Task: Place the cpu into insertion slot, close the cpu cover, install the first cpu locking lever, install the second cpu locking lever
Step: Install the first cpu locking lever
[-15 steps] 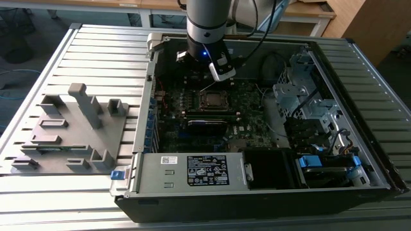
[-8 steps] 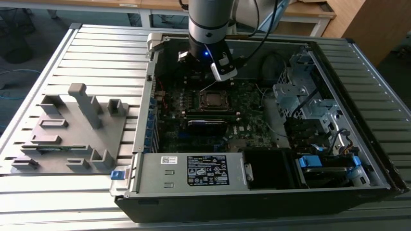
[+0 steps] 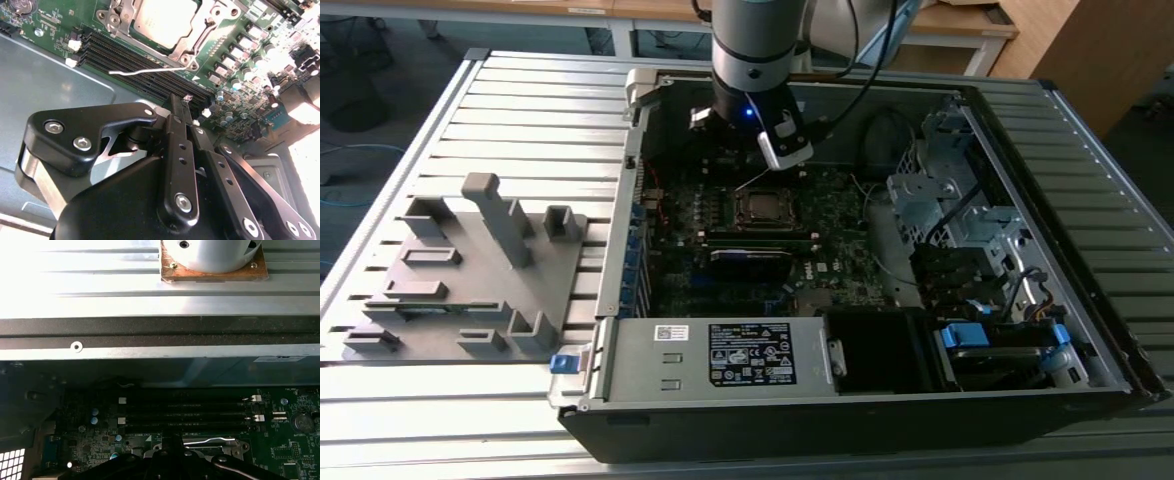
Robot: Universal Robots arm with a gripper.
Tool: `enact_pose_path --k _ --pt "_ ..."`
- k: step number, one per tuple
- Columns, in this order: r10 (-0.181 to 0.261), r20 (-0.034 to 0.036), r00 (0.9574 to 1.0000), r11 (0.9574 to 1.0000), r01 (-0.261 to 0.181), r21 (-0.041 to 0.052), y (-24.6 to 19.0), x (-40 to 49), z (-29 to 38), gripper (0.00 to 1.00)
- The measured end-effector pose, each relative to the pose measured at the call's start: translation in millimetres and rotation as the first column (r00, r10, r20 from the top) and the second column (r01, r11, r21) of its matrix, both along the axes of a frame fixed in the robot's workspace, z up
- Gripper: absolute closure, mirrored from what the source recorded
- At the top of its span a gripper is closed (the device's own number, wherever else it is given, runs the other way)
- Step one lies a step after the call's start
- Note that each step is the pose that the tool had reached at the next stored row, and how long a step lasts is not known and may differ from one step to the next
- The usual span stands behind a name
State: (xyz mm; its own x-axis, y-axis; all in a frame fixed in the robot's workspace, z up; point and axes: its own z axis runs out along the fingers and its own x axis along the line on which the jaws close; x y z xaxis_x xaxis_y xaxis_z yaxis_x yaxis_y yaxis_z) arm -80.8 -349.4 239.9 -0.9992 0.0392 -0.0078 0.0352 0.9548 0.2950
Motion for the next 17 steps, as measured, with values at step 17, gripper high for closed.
enact_pose_path --k 17 --pt "0.0 0.0001 1.0 0.9998 0.0 -0.0211 0.0 0.1 -0.7 0.9"
